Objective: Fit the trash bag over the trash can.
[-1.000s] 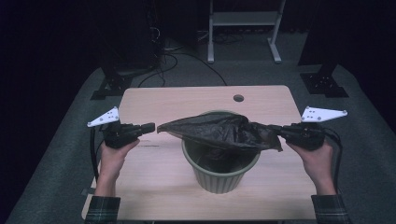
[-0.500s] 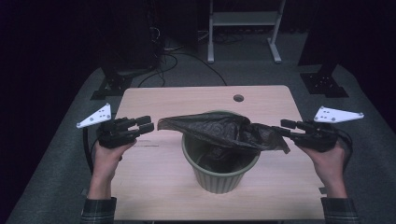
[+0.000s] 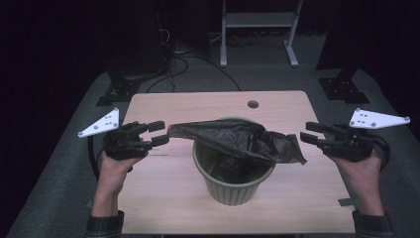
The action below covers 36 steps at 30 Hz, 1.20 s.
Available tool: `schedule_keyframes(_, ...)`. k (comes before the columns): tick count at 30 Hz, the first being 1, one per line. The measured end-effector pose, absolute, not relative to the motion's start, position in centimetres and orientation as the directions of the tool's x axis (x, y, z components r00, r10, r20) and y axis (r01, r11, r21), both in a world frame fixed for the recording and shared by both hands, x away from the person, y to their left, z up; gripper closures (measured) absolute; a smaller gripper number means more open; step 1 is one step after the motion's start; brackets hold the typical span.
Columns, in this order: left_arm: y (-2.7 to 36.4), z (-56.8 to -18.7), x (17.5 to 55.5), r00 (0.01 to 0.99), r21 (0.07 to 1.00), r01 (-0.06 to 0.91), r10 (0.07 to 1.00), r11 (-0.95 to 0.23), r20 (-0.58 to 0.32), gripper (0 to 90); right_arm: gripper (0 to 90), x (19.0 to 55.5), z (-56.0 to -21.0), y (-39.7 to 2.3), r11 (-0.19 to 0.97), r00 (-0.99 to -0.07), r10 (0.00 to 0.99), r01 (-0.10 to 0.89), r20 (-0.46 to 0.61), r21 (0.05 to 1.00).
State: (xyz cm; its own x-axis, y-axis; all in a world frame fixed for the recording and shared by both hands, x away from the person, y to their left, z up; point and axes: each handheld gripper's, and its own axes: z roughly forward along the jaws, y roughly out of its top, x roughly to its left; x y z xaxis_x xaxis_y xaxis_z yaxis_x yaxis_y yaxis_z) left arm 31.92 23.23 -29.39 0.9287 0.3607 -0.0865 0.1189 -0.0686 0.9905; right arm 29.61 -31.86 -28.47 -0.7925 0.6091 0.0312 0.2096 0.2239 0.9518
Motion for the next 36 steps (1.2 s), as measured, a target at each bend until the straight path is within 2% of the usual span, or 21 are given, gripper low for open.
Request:
schedule_keyframes(11, 18.1, -29.9, 32.3, 0.947, 0.986, 0.102, 0.317, -0.132, -0.056, 43.0, 53.8, 28.6, -26.9, -26.7, 0.253, -0.888, 0.458, 0.168, 0.035, 0.953)
schedule_keyframes(24, 16.7, -30.9, 33.2, 0.945, 0.981, 0.124, 0.319, -0.150, -0.071, 43.0, 54.4, 27.7, -27.4, -23.5, 0.279, -0.934, 0.356, 0.151, 0.044, 0.948)
schedule_keyframes(29, 16.4, -31.0, 33.2, 0.946, 0.980, 0.125, 0.316, -0.156, -0.070, 43.0, 62.0, 27.7, -27.7, -22.7, 0.300, -0.944, 0.328, 0.147, 0.043, 0.942)
schedule_keyframes(31, 16.4, -31.0, 33.1, 0.947, 0.980, 0.123, 0.314, -0.159, -0.068, 43.0, 72.5, 27.8, -27.9, -22.5, 0.315, -0.948, 0.315, 0.142, 0.037, 0.938)
schedule_keyframes(35, 16.5, -30.7, 32.9, 0.948, 0.981, 0.114, 0.314, -0.159, -0.059, 42.4, 85.9, 27.8, -28.2, -22.1, 0.345, -0.956, 0.293, 0.137, 0.032, 0.929)
schedule_keyframes(36, 16.5, -30.6, 32.9, 0.948, 0.981, 0.112, 0.314, -0.159, -0.058, 42.3, 86.5, 27.9, -28.2, -22.0, 0.349, -0.956, 0.291, 0.132, 0.027, 0.928)
